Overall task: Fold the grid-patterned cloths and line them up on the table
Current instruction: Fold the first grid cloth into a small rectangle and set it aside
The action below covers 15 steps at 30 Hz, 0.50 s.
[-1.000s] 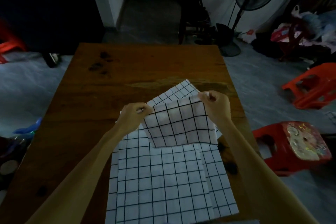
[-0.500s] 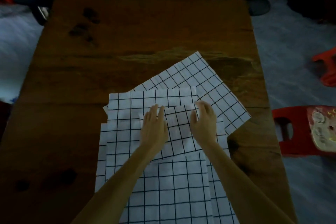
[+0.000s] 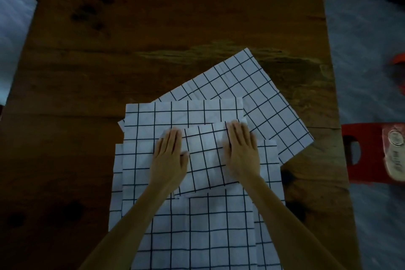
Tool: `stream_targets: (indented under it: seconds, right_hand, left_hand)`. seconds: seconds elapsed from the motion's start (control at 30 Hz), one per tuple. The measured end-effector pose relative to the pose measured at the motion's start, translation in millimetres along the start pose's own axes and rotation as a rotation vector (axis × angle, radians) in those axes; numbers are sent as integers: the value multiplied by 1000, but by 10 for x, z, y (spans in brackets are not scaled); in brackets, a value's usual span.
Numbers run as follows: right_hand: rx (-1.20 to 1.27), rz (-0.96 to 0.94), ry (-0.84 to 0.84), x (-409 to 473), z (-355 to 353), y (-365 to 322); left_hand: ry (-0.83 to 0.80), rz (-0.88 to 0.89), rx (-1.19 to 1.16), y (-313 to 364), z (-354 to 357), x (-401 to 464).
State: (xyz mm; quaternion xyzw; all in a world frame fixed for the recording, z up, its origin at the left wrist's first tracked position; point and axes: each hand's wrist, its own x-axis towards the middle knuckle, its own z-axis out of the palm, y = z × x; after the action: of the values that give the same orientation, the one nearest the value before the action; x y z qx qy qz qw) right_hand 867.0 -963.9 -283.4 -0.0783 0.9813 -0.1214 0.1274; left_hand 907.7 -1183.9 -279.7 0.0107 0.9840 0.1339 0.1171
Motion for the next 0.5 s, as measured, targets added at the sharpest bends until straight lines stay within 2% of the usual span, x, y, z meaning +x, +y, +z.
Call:
stream_targets:
  seconds: [0.13, 0.3, 0.4, 0.5]
  right_hand:
    - [24, 48, 40, 5, -73, -80]
    - [110, -276, -81, 97, -38, -504]
    - [79, -244, -99, 156, 24, -481]
    - [0, -111, -1, 140, -24, -147]
  left_hand:
    - [23, -47, -32, 18, -78, -4]
    - [-2, 101, 12, 351, -52, 185]
    - [-47, 71, 19, 335, 43, 205]
    - [-21, -17, 15, 114, 28, 116]
